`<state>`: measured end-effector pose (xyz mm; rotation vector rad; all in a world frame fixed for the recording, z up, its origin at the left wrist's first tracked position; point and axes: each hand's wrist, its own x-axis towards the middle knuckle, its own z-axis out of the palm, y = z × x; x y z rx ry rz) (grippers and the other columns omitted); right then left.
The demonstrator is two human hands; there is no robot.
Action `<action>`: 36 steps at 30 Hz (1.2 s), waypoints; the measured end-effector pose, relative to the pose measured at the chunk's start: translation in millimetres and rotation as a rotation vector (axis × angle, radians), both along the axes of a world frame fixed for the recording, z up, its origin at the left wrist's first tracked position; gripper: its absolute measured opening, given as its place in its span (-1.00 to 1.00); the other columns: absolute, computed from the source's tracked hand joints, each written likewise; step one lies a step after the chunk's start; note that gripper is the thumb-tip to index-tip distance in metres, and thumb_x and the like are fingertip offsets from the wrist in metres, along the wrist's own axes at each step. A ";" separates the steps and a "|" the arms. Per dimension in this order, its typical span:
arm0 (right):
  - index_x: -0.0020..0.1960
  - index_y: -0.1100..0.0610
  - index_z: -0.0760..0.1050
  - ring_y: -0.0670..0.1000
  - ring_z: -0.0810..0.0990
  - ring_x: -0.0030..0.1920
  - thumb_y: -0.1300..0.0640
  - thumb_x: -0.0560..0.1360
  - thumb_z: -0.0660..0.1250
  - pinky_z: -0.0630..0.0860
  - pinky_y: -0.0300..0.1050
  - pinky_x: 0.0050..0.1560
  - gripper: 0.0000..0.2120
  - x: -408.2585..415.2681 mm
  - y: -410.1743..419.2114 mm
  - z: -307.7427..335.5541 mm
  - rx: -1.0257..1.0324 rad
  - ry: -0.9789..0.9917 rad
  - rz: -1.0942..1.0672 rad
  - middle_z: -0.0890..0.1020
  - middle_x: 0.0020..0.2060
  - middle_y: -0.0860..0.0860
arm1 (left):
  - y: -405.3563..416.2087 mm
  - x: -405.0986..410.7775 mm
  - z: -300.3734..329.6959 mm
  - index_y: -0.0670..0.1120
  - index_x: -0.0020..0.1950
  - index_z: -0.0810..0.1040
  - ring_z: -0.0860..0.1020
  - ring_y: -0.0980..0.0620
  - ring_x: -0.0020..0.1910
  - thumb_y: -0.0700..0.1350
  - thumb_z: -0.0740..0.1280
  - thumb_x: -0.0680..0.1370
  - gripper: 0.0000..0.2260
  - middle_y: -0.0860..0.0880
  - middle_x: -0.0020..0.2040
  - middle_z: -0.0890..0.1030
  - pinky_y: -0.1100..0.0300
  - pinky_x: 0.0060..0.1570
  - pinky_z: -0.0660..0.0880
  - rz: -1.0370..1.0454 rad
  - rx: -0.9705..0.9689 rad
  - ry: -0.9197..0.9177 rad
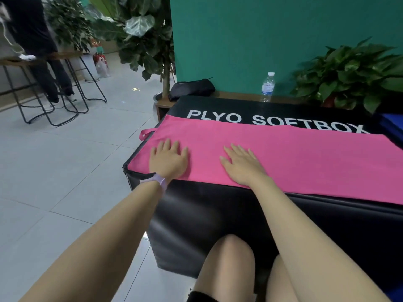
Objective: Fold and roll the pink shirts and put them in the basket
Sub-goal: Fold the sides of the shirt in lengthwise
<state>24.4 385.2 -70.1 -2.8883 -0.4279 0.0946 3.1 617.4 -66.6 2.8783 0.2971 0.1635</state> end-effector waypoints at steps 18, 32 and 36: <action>0.65 -0.05 0.03 0.01 -0.08 0.63 -0.04 0.72 -0.07 -0.14 0.02 0.61 -0.50 113.4 15.8 15.7 0.004 -0.069 0.024 0.03 0.65 -0.01 | -42.8 134.7 2.1 -0.06 0.42 0.42 0.38 -0.13 0.38 0.12 0.06 0.67 -0.58 -0.09 0.39 0.47 -0.03 0.38 0.29 -0.361 0.046 -0.037; 0.24 0.20 0.58 0.20 0.56 0.23 0.12 0.60 0.27 0.46 0.09 0.23 -0.72 79.3 20.2 23.3 0.228 -0.453 0.156 0.63 0.15 0.11 | 41.9 149.5 15.3 -0.19 0.25 0.49 0.39 -0.21 0.31 0.04 0.15 0.62 -0.63 -0.21 0.27 0.48 -0.04 0.33 0.29 0.027 0.077 -0.233; 0.47 -0.04 0.40 -0.01 0.36 0.45 -0.36 0.57 0.12 0.26 -0.02 0.49 -0.40 12.5 11.8 26.2 0.063 -0.255 0.331 0.44 0.44 -0.07 | 49.6 60.4 28.1 0.03 0.49 0.41 0.33 0.07 0.48 0.32 0.08 0.63 -0.44 0.01 0.51 0.38 0.05 0.48 0.25 -0.507 -0.194 -0.156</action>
